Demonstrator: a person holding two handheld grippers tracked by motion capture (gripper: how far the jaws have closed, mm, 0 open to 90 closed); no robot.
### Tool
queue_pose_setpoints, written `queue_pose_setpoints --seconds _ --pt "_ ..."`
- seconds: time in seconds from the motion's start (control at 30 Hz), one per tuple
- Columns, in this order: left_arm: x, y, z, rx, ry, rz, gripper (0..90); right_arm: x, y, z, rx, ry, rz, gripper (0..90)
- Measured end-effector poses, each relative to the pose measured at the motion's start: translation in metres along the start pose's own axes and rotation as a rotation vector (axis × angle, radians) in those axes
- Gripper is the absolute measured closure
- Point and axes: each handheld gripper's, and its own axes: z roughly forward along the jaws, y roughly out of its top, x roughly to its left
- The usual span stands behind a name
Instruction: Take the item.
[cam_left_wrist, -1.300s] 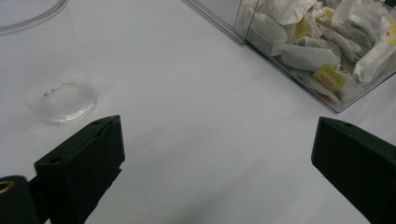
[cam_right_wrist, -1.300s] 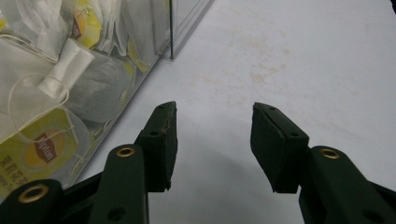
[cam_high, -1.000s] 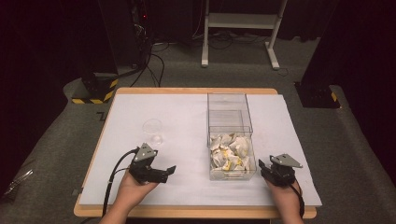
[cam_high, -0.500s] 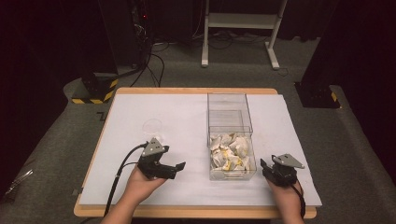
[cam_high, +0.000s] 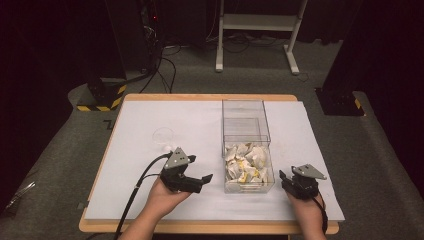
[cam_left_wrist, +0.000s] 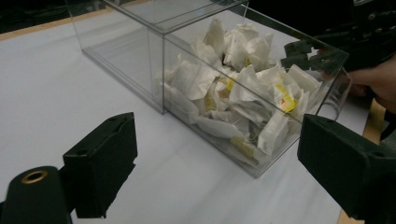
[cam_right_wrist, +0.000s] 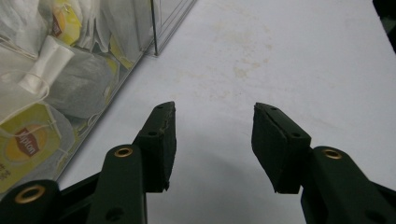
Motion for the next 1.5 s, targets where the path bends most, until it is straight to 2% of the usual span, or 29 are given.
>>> queue_pose_setpoints --seconds 0.23,0.4,0.67,0.7,1.23,1.33,1.5 --pt "-0.009 0.01 0.005 -0.008 -0.007 0.015 13.2 -0.003 -0.002 0.005 0.02 0.024 0.013 49.7" --pt "-0.013 0.013 0.012 -0.008 -0.019 0.016 13.8 -0.002 -0.002 0.006 0.026 0.022 0.009 49.7" --pt "-0.018 0.018 0.018 -0.002 -0.034 0.039 14.3 -0.003 -0.003 0.006 0.025 0.025 0.013 49.7" --pt "-0.019 0.018 0.019 -0.01 -0.034 0.028 14.3 -0.004 -0.003 0.006 0.026 0.024 0.016 49.7" --pt "-0.03 0.03 0.035 -0.012 -0.068 0.051 15.7 -0.004 -0.003 0.007 0.034 0.028 0.026 49.9" --pt "-0.033 0.032 0.04 -0.005 -0.075 0.067 16.5 -0.003 -0.003 0.007 0.037 0.027 0.017 50.0" --pt "-0.038 0.036 0.048 0.004 -0.076 0.068 20.5 -0.003 -0.003 0.007 0.037 0.028 0.017 50.2"
